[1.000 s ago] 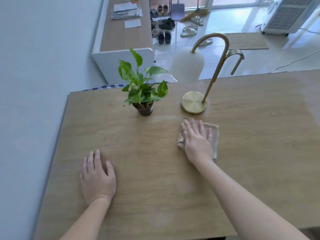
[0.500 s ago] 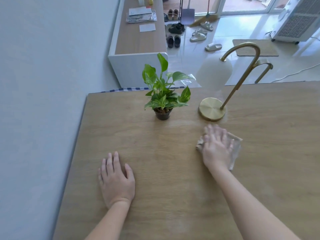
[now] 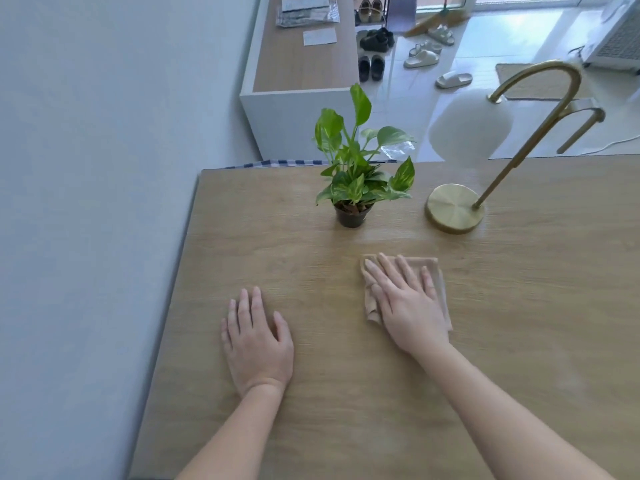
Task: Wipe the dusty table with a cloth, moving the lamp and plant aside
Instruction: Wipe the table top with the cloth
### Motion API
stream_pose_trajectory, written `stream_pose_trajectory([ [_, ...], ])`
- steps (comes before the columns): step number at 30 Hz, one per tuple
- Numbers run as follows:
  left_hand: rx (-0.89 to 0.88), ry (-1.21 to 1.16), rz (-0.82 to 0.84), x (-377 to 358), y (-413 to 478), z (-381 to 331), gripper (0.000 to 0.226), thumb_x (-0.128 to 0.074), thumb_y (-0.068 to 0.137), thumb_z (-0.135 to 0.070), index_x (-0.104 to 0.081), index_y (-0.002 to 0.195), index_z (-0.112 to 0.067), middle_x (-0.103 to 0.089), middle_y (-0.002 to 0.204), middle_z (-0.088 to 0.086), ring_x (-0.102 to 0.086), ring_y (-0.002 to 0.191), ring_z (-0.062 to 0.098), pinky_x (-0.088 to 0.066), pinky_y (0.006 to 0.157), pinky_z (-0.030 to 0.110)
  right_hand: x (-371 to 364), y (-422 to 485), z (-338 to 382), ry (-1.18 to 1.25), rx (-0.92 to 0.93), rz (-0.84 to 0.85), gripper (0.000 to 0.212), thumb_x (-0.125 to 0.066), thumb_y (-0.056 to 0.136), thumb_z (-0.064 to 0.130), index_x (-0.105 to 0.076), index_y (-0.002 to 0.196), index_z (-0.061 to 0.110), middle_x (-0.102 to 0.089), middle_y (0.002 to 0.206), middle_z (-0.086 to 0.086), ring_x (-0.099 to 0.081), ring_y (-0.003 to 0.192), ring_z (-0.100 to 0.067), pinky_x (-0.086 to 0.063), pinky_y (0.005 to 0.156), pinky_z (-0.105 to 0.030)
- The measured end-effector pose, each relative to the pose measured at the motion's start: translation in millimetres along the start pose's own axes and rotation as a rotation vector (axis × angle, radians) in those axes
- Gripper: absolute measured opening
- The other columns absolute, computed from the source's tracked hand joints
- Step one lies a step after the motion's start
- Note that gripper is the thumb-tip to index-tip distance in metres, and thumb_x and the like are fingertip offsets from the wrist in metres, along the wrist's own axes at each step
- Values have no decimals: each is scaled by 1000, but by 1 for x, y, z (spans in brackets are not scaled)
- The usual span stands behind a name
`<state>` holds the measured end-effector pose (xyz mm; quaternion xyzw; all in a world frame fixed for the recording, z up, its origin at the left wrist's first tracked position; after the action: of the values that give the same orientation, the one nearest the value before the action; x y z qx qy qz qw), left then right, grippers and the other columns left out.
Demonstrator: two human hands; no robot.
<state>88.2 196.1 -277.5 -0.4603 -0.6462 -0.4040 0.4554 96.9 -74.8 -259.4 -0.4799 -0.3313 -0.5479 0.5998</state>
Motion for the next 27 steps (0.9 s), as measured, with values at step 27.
stream_pose_trajectory([
  [27, 141, 17, 102, 41, -74, 96, 60, -43, 111, -42, -35, 167, -21, -31, 175, 4, -21, 163, 29, -20, 129, 55, 2, -61, -44, 3, -358, -54, 61, -7, 108, 63, 5, 166, 49, 17, 175, 14, 17, 162, -17, 13, 129, -54],
])
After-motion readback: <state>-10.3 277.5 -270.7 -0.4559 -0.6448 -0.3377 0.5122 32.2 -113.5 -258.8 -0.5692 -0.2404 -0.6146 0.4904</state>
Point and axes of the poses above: each hand's wrist, its own y-axis towards the middle knuckle, its own x-axis out of the back of the hand, z = x × y, the point moved 2 cm from there along y, towards the middle knuckle
